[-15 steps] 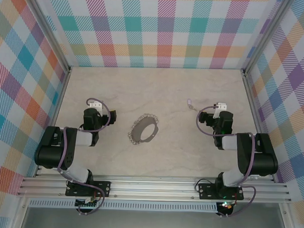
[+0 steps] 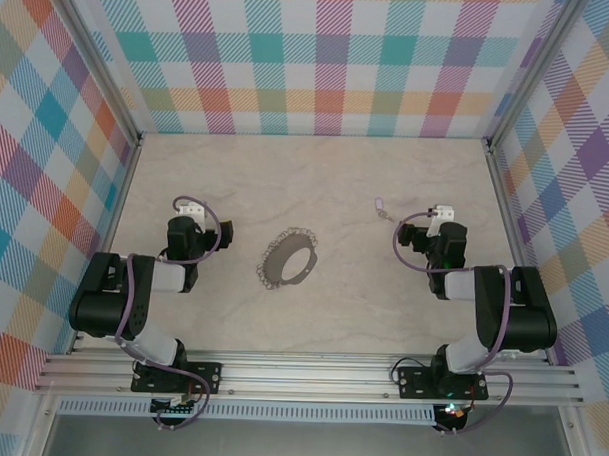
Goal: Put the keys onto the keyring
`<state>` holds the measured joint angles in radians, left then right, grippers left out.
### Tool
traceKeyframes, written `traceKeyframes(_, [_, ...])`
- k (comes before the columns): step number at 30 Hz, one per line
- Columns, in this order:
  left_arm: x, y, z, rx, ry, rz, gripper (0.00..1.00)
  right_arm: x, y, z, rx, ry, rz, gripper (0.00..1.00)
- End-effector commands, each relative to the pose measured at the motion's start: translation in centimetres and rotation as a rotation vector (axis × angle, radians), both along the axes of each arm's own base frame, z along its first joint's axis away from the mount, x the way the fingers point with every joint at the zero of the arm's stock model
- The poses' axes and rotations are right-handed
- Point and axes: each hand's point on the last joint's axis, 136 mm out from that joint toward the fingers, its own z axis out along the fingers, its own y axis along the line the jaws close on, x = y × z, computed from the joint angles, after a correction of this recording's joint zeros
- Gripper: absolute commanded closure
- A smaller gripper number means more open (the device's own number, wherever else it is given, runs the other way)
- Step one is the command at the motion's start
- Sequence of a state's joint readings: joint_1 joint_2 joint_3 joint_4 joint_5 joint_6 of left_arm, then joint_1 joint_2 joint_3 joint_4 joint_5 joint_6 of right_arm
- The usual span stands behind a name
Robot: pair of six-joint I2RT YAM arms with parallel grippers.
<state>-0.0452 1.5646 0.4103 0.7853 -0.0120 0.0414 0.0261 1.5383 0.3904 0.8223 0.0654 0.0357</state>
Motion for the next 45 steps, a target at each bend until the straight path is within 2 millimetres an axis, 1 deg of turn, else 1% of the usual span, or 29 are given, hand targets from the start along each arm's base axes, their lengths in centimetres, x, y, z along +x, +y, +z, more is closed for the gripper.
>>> traceKeyframes(1, [0.6,0.0,0.8,-0.008,-0.028,0.009,0.0,0.6,0.2,1.1,-0.008,-0.038,0.021,0.0])
traceKeyframes(28, [0.7,0.0,0.8,-0.007,-0.024,0.009,0.0,0.6,0.2,1.1,-0.008,-0.036,0.021,0.0])
traceKeyframes(30, [0.8,-0.4,1.1,-0.009,-0.019,-0.02,0.0,0.7,0.2,1.1,-0.005,-0.035,0.022,0.0])
traceKeyframes(32, [0.6,-1.0,1.4,-0.013,-0.03,-0.054,0.0,0.4,0.2,2.0,-0.009,-0.063,0.023,0.0])
traceKeyframes(34, [0.8,-2.1,2.2,-0.005,0.022,-0.118,0.0,0.0,0.1,3.9,-0.017,-0.052,0.009,0.0])
traceKeyframes(35, [0.9,-1.9,2.7,0.007,0.048,-0.106,0.0,-0.4,-0.2,4.4,-0.006,-0.022,-0.007,0.0])
traceKeyframes(38, [0.8,-1.4,4.6,0.01,0.05,-0.074,0.0,-1.9,-0.1,6.5,0.062,0.047,-0.031,0.0])
traceKeyframes(39, [0.8,-1.2,5.5,0.0,0.053,-0.051,0.0,-2.5,-0.1,7.5,0.1,0.068,-0.053,0.0])
traceKeyframes(41, [0.4,-0.5,6.7,-0.021,0.091,0.01,0.0,-3.6,-0.4,9.6,0.194,0.095,-0.116,0.0])
traceKeyframes(42, [0.3,-0.5,7.4,-0.044,0.105,0.029,0.0,-4.3,-1.2,10.5,0.276,0.111,-0.211,0.0])
traceKeyframes(43, [0.0,-0.7,7.9,-0.072,0.123,0.043,0.0,-5.3,-2.4,10.9,0.364,0.14,-0.336,0.0])
traceKeyframes(44, [-0.2,-0.8,8.5,-0.095,0.136,0.063,0.0,-5.7,-2.3,11.5,0.398,0.15,-0.339,0.0])
traceKeyframes(45, [-0.5,-1.0,9.0,-0.126,0.151,0.08,0.0,-5.9,-1.2,12.6,0.402,0.151,-0.26,0.0])
